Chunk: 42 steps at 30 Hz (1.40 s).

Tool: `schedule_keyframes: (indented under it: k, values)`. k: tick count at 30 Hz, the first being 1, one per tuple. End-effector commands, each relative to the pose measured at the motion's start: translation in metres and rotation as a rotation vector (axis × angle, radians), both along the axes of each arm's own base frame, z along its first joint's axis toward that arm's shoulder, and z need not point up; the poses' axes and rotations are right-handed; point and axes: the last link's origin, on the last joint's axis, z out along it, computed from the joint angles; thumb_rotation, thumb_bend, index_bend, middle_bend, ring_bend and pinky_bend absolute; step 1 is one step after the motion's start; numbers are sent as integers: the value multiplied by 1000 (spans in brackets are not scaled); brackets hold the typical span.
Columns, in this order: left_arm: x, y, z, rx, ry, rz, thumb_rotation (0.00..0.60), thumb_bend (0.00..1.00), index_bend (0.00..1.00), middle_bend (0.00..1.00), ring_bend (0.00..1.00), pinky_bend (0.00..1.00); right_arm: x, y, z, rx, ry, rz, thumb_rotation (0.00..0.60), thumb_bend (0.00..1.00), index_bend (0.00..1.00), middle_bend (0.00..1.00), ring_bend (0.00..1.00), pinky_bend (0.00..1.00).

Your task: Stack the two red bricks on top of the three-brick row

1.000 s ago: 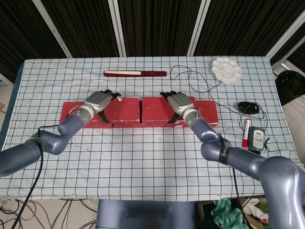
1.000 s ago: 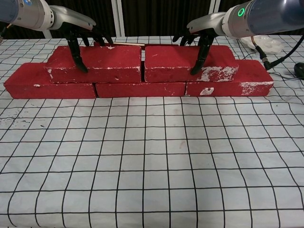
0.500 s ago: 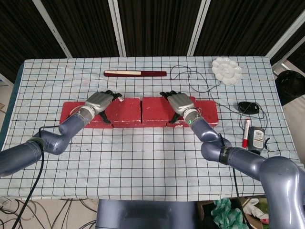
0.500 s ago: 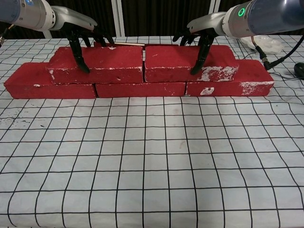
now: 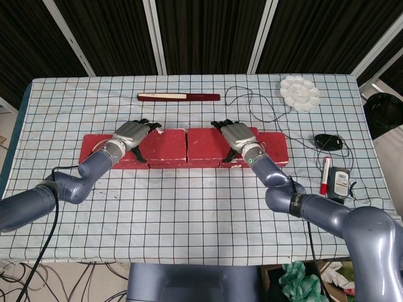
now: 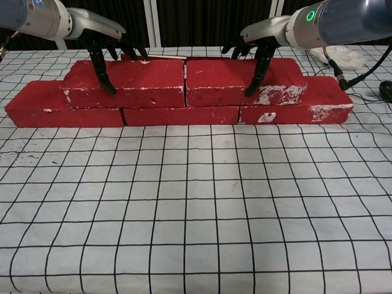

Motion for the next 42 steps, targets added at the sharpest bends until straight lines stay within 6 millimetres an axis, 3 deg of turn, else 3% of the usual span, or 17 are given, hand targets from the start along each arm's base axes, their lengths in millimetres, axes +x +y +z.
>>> schedule_keyframes:
  k: [1, 42]
  values:
    - [0, 0, -1, -2, 0, 1, 600, 0, 82, 140, 0, 109, 0, 0, 0, 1, 1, -1, 600, 2, 15, 94, 43, 151]
    - [1, 0, 3, 4, 3, 13, 600, 0, 73, 106, 0, 79, 0, 0, 1, 2, -8, -3, 600, 0, 14, 87, 15, 135]
